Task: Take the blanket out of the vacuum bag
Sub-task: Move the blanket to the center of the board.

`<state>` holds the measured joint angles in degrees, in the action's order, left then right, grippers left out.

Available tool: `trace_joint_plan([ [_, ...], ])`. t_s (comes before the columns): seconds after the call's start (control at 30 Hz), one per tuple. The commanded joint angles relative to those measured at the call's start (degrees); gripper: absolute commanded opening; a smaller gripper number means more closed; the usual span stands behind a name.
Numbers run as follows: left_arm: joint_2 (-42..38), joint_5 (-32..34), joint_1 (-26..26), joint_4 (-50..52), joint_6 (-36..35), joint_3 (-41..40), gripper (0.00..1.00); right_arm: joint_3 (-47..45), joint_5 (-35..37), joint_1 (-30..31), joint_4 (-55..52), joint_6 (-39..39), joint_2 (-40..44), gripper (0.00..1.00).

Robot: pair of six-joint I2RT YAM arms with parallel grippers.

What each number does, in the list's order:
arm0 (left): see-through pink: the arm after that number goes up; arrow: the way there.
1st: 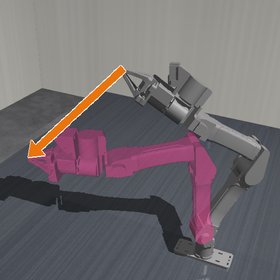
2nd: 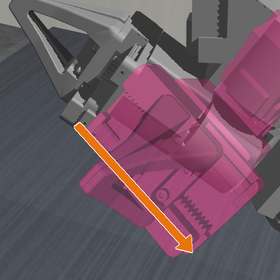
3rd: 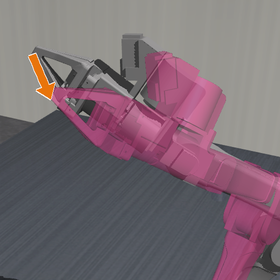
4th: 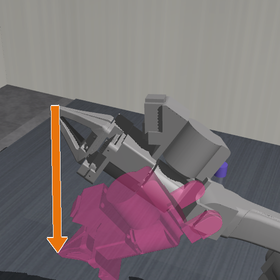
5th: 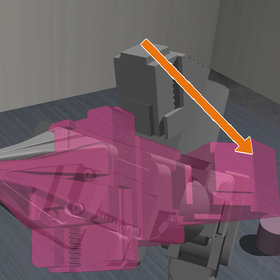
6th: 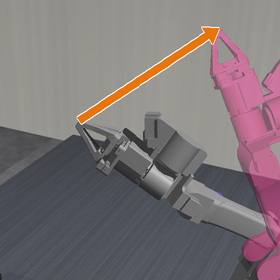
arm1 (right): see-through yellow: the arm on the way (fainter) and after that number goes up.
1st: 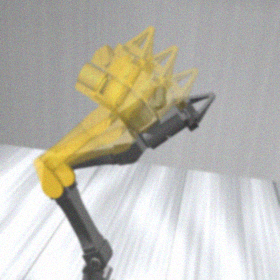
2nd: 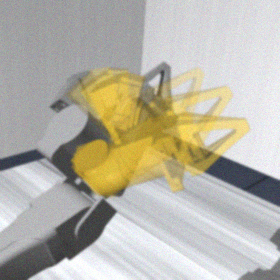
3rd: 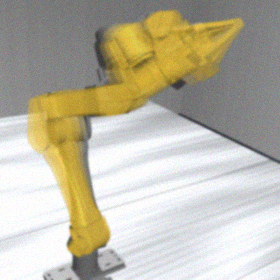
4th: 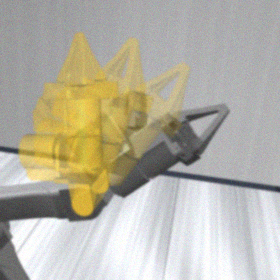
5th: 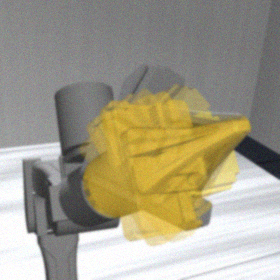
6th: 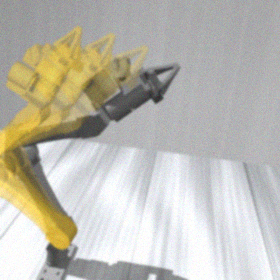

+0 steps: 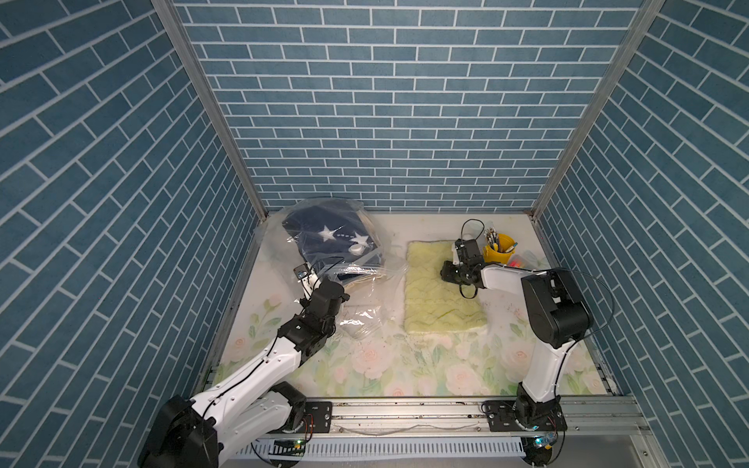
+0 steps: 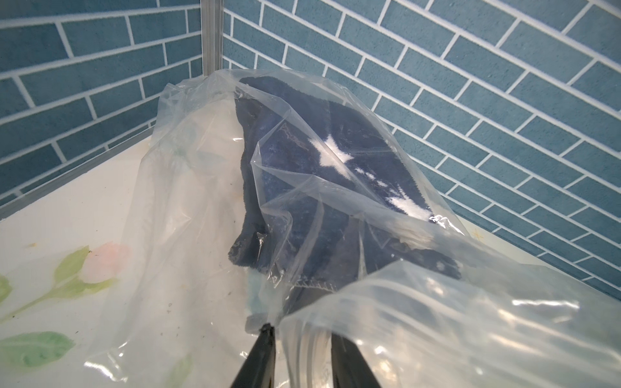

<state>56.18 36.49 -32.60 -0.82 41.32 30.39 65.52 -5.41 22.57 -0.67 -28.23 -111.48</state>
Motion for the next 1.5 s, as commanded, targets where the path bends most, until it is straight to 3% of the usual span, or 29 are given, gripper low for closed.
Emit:
trace_joint_plan([
  [0.0, -0.8, -0.7, 0.3, -0.5, -0.8, 1.0, 0.34, 4.8, 2.8, 0.5, -6.4, 4.0, -6.1, 0.28],
  [0.5, -0.2, -2.5, 0.3, 1.2, -1.6, 2.7, 0.34, 23.9, 1.4, 0.5, -9.2, 1.0, -18.4, 0.26],
  [0.7, -3.4, -2.8, 0.3, 4.3, -1.2, 2.4, 0.36, 26.7, -0.9, 0.5, -9.2, 0.1, -19.1, 0.26],
  [0.97, -5.0, -3.9, 0.3, 9.2, -1.4, 4.2, 0.39, 23.8, -2.9, 0.5, -6.0, -0.4, -12.1, 0.30],
  [1.17, -6.5, -4.3, 0.3, 12.4, -1.9, 5.9, 0.49, 19.5, -2.5, 0.5, -4.0, 1.6, -4.5, 0.45],
  [1.47, -4.4, -6.5, 0.3, 21.8, -5.7, 12.6, 0.63, 8.2, -3.6, 0.6, 2.9, 0.9, 5.7, 0.48],
])
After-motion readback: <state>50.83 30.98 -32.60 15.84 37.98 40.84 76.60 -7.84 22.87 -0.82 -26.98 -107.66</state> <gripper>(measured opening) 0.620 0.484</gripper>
